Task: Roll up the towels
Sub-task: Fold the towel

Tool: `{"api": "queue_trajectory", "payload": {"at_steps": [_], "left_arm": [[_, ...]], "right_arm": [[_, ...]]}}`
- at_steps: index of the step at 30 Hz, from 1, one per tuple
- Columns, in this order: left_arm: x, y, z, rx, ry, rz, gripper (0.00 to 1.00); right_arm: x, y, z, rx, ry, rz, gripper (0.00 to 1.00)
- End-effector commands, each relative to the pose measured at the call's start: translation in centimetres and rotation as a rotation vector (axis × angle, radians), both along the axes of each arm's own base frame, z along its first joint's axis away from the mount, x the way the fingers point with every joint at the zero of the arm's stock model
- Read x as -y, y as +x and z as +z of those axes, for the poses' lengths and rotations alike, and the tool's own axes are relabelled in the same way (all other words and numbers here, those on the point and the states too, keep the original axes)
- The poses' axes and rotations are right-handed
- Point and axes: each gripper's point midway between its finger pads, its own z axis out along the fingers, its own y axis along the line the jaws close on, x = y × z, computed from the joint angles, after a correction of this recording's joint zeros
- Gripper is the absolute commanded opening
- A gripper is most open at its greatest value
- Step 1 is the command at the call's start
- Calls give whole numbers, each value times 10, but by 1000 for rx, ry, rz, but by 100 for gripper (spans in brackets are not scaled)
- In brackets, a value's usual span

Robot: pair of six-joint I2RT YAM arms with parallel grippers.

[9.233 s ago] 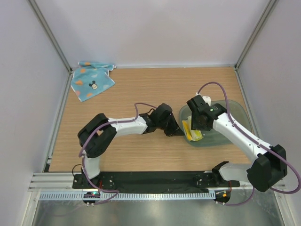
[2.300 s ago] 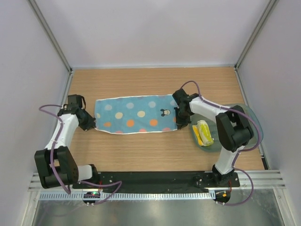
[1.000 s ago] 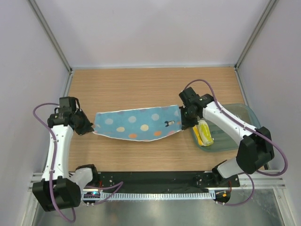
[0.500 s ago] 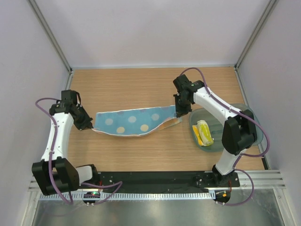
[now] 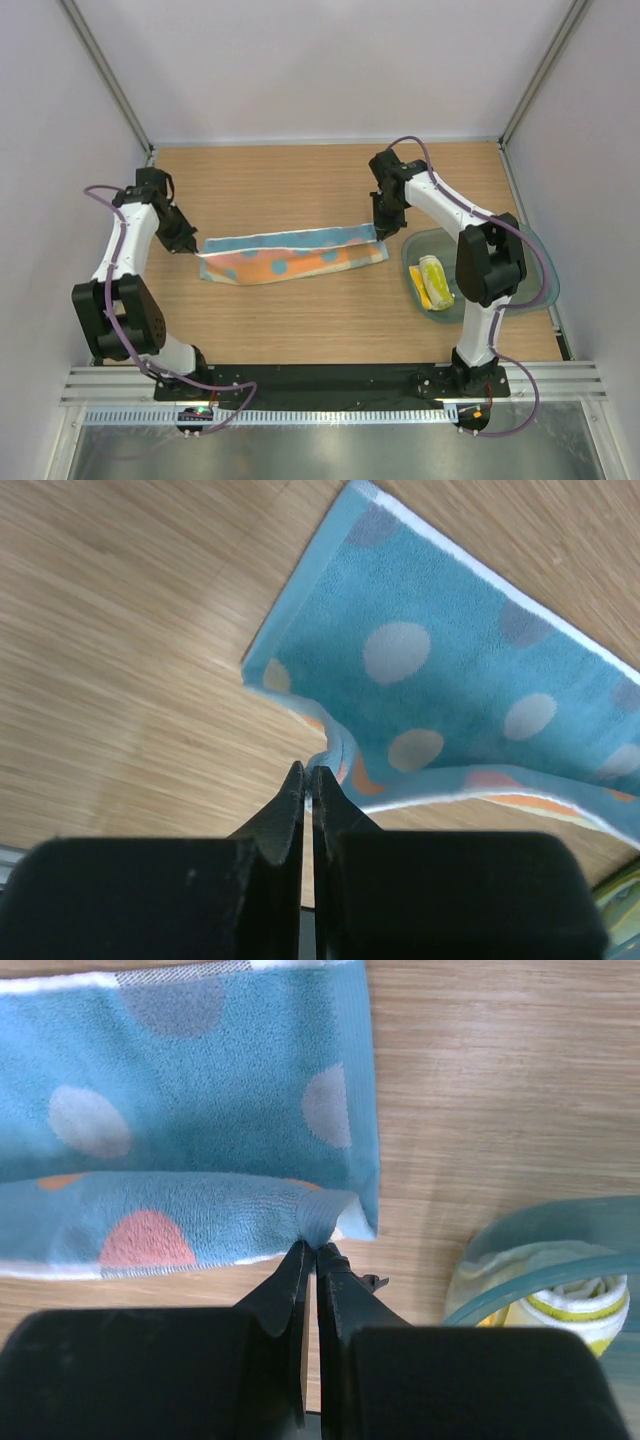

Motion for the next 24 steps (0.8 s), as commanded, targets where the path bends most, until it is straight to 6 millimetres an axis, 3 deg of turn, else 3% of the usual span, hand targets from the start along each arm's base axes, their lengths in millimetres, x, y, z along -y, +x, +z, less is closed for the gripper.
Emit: {"api": "queue_trajectory", "payload": {"at_steps": [1,6,19,21,23,24], "left_arm": [[-11,27,7,51,32,25,0],[-10,40,-11,-1,2,16,0],[-17,84,-18,3,5,-1,0],[-20,82,-27,-54,16,4,0],[-22,87,-24,-60,19,2,2],[-22,86,-26,-76,16,1,10]], "right_arm": [[2,21,8,45,5,-7,1],[-6,28,1,19,34,4,1],[-5,43,-11,4,32,-17,1],[-4,46,-17,-11,19,-20,19],[-1,52,-12,1,7,-31,48],[3,60,-7,29,-23,-43,56]]}}
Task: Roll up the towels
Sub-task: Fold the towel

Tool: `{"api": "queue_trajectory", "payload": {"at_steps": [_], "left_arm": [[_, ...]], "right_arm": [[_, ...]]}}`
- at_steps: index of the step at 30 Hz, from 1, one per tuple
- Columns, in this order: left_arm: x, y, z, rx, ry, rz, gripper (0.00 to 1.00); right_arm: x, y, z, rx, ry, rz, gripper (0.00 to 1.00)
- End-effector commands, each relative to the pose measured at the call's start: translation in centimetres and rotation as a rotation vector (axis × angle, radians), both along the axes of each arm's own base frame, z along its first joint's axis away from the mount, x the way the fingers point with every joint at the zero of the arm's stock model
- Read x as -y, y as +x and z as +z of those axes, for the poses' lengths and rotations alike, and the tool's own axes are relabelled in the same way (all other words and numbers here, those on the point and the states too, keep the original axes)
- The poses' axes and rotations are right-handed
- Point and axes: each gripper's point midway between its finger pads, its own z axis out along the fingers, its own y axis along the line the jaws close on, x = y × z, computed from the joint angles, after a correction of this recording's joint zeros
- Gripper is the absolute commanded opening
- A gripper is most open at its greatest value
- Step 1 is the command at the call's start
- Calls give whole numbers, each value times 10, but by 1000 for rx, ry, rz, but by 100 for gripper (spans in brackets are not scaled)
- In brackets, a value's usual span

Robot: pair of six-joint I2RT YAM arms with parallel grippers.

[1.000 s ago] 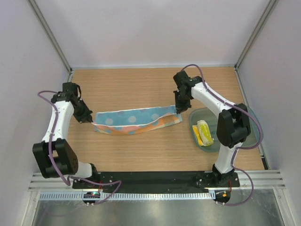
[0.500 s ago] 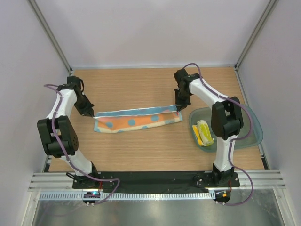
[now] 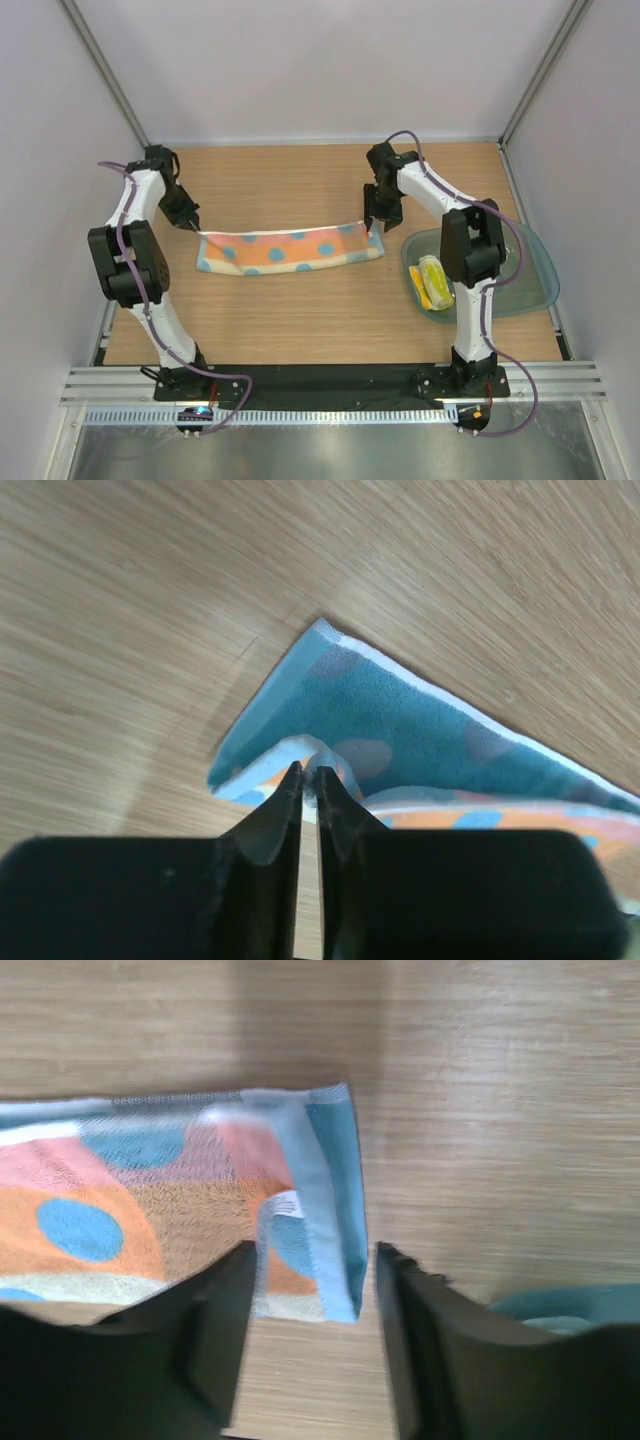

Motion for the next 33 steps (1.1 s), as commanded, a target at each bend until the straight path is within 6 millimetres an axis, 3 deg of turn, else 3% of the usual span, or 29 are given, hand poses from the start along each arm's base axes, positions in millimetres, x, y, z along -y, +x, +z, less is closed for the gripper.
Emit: {"api": "queue_trajectory", "payload": {"at_steps": [1,2,3,6,9,10,12,13,14,15,16,19,22,26,33], "left_arm": [[-5,4,9,-9,13,1,15],[-8,4,11,-7,29,4,20],[-10,4,14,-4,42,7,29],[-21,3,37,51,112,18,45],[-24,-2,48,70,142,20,47],[-24,-5,59,103,150,24,47],[-23,-16,56,101,152,31,46],[-20,-21,68,140,154,34,46],[-18,-23,67,157,144,37,42],[-7,-35,55,130,101,22,40],[-2,-41,57,145,84,19,38],[19,-59,30,108,-3,-7,28],[32,-68,7,72,-69,-31,22],[42,-72,-20,13,-129,-54,17],[33,-70,-49,-70,-102,-45,14]], "right_arm": [[12,22,20,64,-48,-30,63],[15,26,24,80,-64,-40,70],[17,29,28,92,-74,-49,71],[24,36,57,156,-92,-70,72],[19,26,65,179,-72,-67,73],[13,24,78,217,-45,-56,72],[-12,6,78,210,3,16,70],[-25,1,86,236,37,47,68],[-48,-12,86,233,59,112,65],[-67,-25,84,203,116,161,61],[-82,-32,85,204,152,199,43],[-146,-65,85,152,335,332,19],[-191,-85,78,84,469,403,8],[-214,-97,56,-3,514,450,1],[-216,-97,-1,-99,489,446,1]]}}
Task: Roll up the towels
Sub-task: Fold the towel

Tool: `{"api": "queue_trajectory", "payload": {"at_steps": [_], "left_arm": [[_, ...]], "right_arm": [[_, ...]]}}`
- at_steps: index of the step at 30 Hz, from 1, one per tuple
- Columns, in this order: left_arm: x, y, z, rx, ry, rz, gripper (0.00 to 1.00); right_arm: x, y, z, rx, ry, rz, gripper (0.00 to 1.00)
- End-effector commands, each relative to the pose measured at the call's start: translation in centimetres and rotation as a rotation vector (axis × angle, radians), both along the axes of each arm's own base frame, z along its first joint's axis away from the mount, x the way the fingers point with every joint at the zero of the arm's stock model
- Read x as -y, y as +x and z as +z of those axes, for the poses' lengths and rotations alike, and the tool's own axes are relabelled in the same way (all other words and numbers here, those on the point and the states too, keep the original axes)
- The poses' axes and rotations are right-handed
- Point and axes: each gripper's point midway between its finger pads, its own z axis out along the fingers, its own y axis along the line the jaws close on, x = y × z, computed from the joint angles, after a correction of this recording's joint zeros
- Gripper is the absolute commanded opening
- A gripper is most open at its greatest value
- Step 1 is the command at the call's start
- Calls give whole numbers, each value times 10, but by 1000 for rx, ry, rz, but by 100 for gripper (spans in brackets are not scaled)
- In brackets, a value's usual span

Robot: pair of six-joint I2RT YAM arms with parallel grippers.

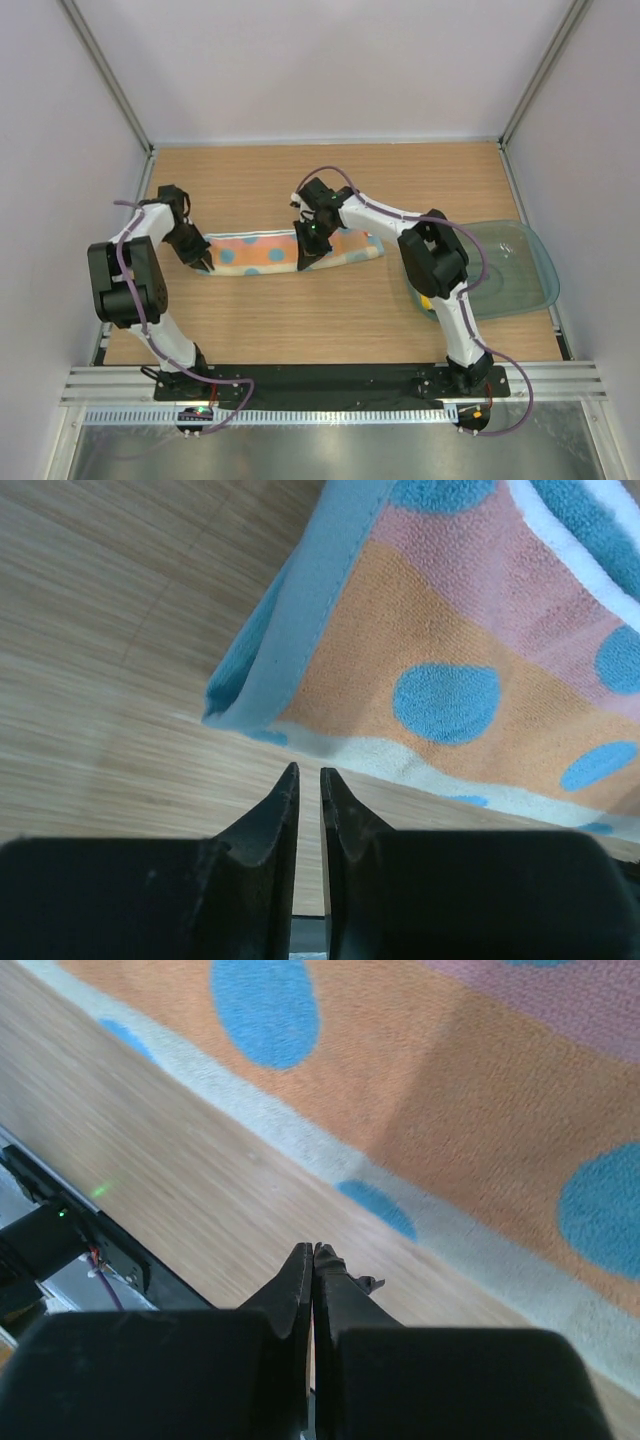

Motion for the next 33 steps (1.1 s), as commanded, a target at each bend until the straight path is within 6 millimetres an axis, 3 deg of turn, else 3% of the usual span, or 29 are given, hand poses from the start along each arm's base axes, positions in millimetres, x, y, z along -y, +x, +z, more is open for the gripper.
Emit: {"api": "queue_trajectory", "payload": {"at_steps": [1,8,17,23,28,33], "left_arm": [[-1,18,-5,21,-5,-9,14],[-21,8,-21,-63,26,48,10],[-46,-3,-34,-139,54,110,8],[-73,-2,-31,-182,180,100,7],[-79,-1,-33,-203,194,102,4],[-80,0,-31,-191,199,104,3]], "right_arm": [[-8,8,-6,-11,48,2,1],[14,23,-34,-55,41,-67,1],[67,29,-55,-107,15,-136,1],[104,41,-55,-123,1,-203,1],[125,49,-42,-125,-27,-272,1],[172,65,-40,-97,-168,-369,1]]}}
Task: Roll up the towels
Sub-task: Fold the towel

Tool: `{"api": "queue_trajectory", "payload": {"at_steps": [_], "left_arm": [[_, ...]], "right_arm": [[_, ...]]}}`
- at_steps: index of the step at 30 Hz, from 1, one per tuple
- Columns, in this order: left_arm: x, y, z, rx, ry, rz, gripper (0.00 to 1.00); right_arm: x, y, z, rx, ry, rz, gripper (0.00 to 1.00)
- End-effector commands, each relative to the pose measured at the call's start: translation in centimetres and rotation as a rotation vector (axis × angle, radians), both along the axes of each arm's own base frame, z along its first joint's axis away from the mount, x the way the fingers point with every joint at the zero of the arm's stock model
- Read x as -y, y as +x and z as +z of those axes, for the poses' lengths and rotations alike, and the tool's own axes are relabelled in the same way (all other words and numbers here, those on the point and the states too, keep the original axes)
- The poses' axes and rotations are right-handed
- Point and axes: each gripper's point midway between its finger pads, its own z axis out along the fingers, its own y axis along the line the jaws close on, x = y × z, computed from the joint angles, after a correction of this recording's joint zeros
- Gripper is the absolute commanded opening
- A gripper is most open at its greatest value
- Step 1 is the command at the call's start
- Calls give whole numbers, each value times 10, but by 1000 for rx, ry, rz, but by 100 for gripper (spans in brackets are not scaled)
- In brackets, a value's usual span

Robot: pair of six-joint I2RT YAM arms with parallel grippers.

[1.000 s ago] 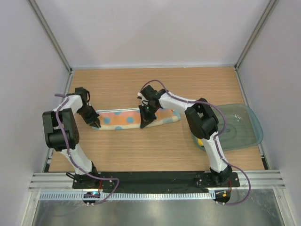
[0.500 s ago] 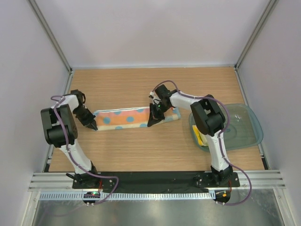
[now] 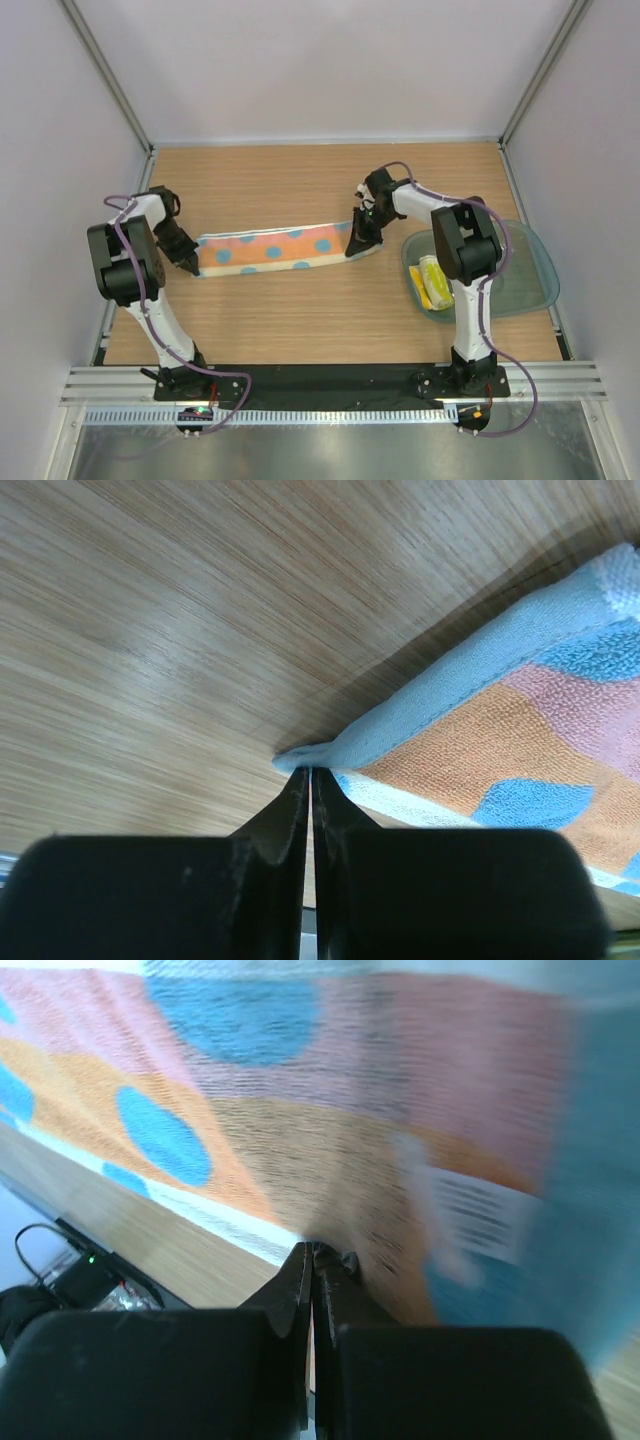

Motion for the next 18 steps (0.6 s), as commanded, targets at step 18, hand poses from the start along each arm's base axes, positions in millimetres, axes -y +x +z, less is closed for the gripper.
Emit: {"api": "queue_trajectory", "payload": {"at_steps": [18], "left_arm": [[-36,8,9,51,120,18,2]], "right_arm": [[131,24,40,157,-568,-131,1]]}}
